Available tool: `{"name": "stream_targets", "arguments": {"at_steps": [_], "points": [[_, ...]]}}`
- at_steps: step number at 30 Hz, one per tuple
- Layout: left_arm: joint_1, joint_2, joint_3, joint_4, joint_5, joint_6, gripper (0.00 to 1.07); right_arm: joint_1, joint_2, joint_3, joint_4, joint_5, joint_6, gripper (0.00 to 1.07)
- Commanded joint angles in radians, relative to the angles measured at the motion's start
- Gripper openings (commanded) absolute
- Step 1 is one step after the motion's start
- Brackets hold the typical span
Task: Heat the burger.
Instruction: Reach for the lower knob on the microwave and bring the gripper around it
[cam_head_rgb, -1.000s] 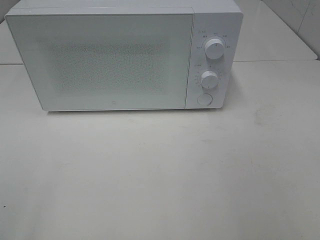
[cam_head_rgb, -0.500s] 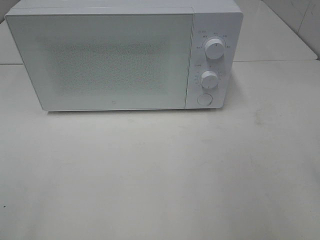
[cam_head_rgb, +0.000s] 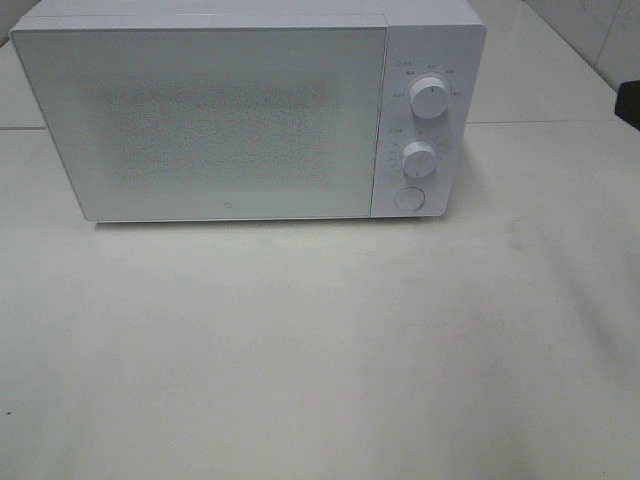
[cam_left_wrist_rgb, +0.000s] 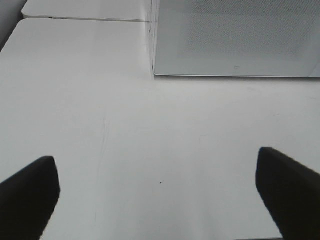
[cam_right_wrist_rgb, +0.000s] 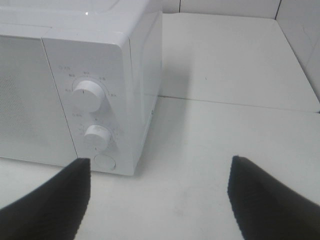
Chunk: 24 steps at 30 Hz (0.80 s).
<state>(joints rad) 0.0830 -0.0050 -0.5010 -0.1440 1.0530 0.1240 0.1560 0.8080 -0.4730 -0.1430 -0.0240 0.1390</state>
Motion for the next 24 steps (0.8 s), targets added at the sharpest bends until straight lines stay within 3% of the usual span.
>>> {"name": "stream_targets", "arguments": {"at_steps": [1,8,15,24], "points": [[0.001,-0.025,0.003,-0.006,-0.014,-0.007,1.00,-0.003,0.072,0.008,-0.005,-0.133,0.009,0.75],[0.001,-0.025,0.003,-0.006,-0.014,-0.007,1.00,-0.003,0.227,0.006,-0.003,-0.386,0.011,0.75],[0.001,-0.025,0.003,-0.006,-0.014,-0.007,1.00,-0.002,0.326,0.007,-0.001,-0.468,-0.007,0.75],[0.001,-0.025,0.003,-0.006,-0.014,-0.007,1.00,0.030,0.481,0.093,0.263,-0.780,-0.139,0.75]]}}
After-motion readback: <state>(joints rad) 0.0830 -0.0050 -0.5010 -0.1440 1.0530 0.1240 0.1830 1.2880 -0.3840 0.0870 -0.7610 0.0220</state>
